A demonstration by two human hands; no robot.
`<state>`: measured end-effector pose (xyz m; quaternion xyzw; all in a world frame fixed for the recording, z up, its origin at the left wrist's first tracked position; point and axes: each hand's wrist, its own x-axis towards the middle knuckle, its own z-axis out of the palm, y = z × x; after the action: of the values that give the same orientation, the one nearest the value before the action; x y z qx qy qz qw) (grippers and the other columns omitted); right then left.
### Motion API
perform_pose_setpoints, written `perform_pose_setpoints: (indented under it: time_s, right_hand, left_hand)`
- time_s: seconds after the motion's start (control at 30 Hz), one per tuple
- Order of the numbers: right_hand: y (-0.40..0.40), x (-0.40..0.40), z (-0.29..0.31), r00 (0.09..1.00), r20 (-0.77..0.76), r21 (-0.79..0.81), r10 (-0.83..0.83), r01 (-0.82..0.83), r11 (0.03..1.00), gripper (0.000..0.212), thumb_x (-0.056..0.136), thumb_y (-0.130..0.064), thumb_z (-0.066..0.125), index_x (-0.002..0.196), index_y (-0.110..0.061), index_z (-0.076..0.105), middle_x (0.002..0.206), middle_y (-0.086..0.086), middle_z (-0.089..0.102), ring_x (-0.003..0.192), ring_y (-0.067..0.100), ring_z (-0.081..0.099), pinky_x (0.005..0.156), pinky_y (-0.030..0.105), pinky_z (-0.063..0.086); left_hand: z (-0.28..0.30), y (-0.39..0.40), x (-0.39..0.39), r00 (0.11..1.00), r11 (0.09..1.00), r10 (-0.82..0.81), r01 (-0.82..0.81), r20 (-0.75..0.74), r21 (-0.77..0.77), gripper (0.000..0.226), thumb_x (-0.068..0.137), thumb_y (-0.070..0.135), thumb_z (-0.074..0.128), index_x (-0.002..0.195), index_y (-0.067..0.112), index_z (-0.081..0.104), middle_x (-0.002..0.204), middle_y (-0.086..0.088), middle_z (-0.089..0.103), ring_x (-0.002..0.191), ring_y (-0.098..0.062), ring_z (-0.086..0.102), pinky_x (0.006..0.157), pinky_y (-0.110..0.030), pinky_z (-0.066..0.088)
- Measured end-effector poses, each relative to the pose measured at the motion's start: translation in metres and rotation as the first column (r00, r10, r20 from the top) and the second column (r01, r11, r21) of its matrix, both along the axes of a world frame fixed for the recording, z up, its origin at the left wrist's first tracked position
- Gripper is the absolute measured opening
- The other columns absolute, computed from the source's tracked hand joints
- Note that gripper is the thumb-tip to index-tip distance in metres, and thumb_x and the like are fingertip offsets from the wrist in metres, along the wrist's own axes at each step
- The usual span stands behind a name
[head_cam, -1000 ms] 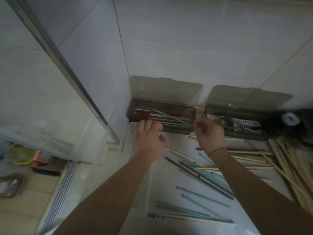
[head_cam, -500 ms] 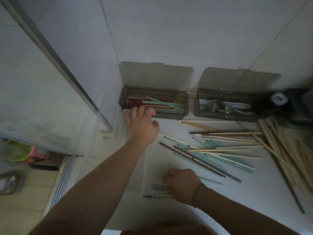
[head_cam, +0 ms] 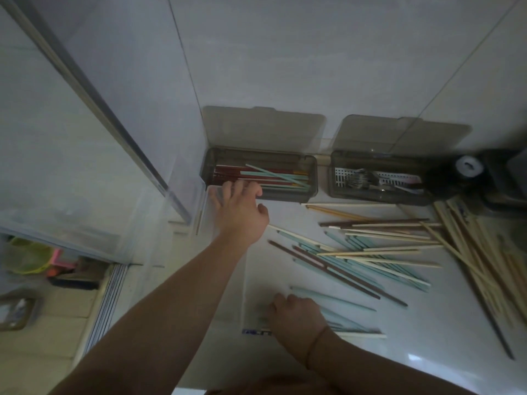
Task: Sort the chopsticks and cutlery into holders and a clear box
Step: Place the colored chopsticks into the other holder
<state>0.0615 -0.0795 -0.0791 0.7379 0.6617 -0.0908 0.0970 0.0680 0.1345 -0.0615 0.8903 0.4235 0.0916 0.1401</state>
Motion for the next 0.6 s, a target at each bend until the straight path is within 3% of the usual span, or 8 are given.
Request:
perform_pose_setpoints:
  time_s: [0.1,0.23,0.3,0.37,0.43,0.5,0.6]
  right_hand:
    - [0.004,-0.003,0.0,0.999,-0.028,-0.054,-0.036,0.034,0.998,0.034,0.031,-0.03,0.089,0.043,-0.017,0.06,0.047,-0.001,0.049,0.033,0.016,0.044,0.032,0.022,0.03]
    - [0.015,0.007,0.005,0.996,-0.049,-0.109,-0.077,0.072,0.991,0.037,0.034,-0.042,0.09,0.043,-0.021,0.061,0.044,-0.001,0.05,0.032,0.015,0.048,0.035,0.019,0.032]
    - [0.022,0.019,0.026,0.99,-0.084,-0.063,-0.112,0.107,0.992,0.023,0.059,-0.037,0.082,0.064,-0.019,0.068,0.058,0.003,0.061,0.046,0.02,0.058,0.043,0.024,0.039]
    - [0.03,0.037,0.045,0.958,-0.175,-0.044,-0.228,0.224,0.974,0.018,0.085,-0.03,0.056,0.095,-0.017,0.063,0.089,0.007,0.067,0.077,0.028,0.065,0.062,0.03,0.043]
    - [0.038,0.061,0.056,0.884,-0.34,0.009,-0.32,0.343,0.939,0.019,0.085,-0.027,0.053,0.101,-0.02,0.057,0.095,0.009,0.067,0.087,0.031,0.064,0.069,0.03,0.045]
    - [0.048,0.087,0.066,0.785,-0.492,0.076,-0.376,0.469,0.88,0.029,0.08,-0.018,0.059,0.109,-0.022,0.056,0.08,0.006,0.068,0.075,0.025,0.064,0.065,0.027,0.046]
    - [0.064,0.123,0.078,0.669,-0.66,0.223,-0.343,0.61,0.761,0.061,0.079,-0.004,0.062,0.134,-0.026,0.048,0.066,0.0,0.065,0.056,0.011,0.057,0.061,0.021,0.047]
  left_hand:
    - [-0.001,0.001,0.0,1.0,1.0,0.0,0.0,-0.003,0.002,0.024,0.084,0.035,0.058,0.106,0.037,0.049,0.116,0.009,0.047,0.122,-0.023,0.035,0.117,-0.056,0.011]
    - [0.0,0.0,-0.001,1.0,1.0,-0.007,0.007,-0.001,0.004,0.024,0.084,0.036,0.058,0.106,0.038,0.049,0.115,0.009,0.047,0.121,-0.022,0.034,0.117,-0.056,0.011]
    - [0.001,0.0,-0.001,1.0,1.0,-0.001,0.001,0.003,0.008,0.024,0.084,0.036,0.059,0.105,0.037,0.05,0.114,0.01,0.047,0.121,-0.022,0.034,0.117,-0.056,0.011]
    - [0.0,0.0,-0.001,1.0,1.0,0.009,-0.009,0.011,0.007,0.024,0.083,0.035,0.059,0.105,0.036,0.05,0.114,0.01,0.047,0.121,-0.022,0.035,0.117,-0.056,0.011]
    - [-0.001,-0.001,0.0,1.0,1.0,0.01,-0.01,0.024,0.006,0.024,0.082,0.034,0.06,0.104,0.036,0.051,0.113,0.009,0.048,0.121,-0.022,0.036,0.117,-0.057,0.01]
    - [-0.001,-0.002,-0.001,0.999,1.0,0.006,-0.006,0.034,0.013,0.024,0.08,0.033,0.06,0.104,0.034,0.053,0.112,0.008,0.049,0.12,-0.023,0.037,0.117,-0.057,0.01]
    - [-0.001,-0.002,-0.002,1.0,1.0,0.003,-0.003,0.03,0.004,0.025,0.08,0.033,0.06,0.103,0.034,0.054,0.11,0.007,0.049,0.119,-0.023,0.037,0.117,-0.057,0.009]
